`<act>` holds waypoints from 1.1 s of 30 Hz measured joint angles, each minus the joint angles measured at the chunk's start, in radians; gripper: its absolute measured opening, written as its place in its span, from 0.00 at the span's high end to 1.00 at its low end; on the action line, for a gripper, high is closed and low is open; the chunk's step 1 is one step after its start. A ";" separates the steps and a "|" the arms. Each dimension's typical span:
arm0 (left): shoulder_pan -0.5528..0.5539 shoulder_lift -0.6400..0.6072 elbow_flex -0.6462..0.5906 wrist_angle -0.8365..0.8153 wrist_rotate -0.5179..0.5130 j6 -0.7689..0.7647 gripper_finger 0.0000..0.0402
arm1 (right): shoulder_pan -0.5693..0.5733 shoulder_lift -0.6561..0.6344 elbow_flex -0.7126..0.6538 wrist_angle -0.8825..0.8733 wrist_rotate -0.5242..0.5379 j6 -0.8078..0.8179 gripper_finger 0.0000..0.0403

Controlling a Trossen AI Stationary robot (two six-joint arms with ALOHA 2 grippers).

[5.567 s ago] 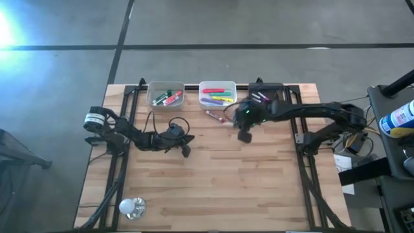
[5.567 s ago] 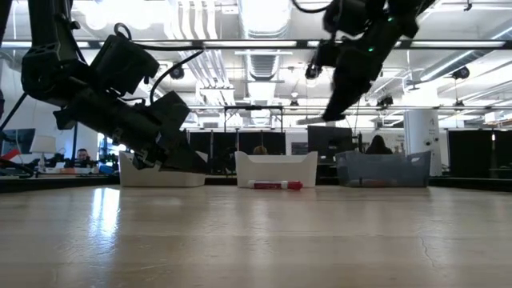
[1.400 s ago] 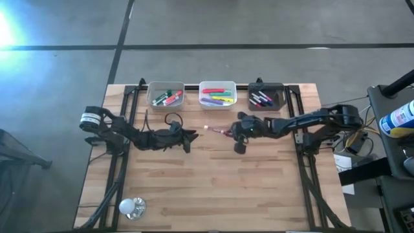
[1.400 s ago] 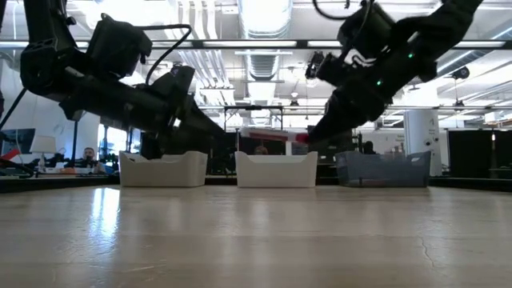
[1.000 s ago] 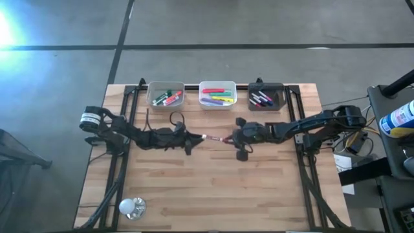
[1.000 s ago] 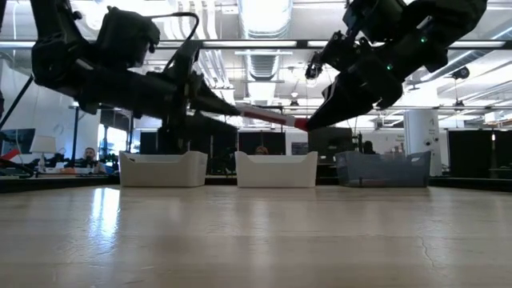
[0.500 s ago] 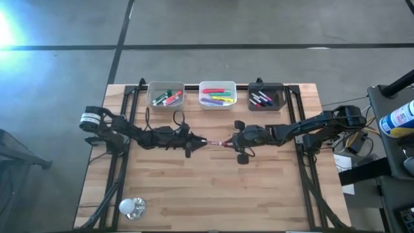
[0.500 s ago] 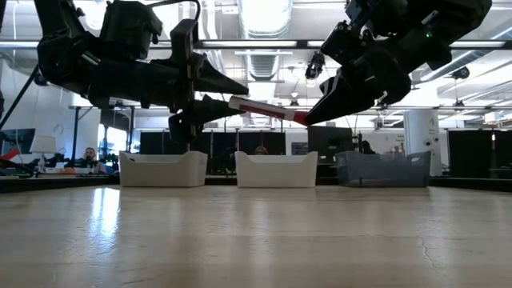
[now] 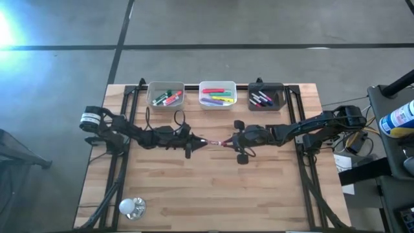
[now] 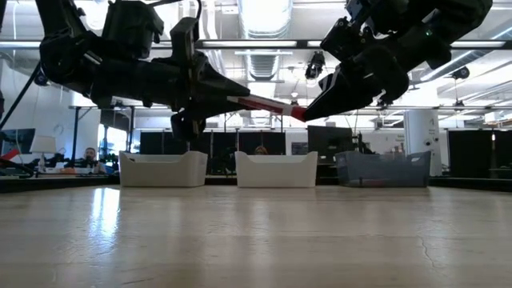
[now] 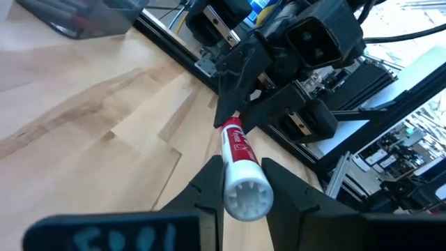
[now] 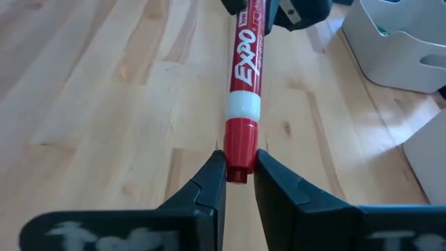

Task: Pick & Place Markers
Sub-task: Put the red highlighter pen into the gray bin

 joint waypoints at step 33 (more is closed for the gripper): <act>0.482 -0.636 -0.061 -0.964 -0.576 0.253 0.84 | 0.001 0.000 0.001 -0.011 0.167 0.019 0.66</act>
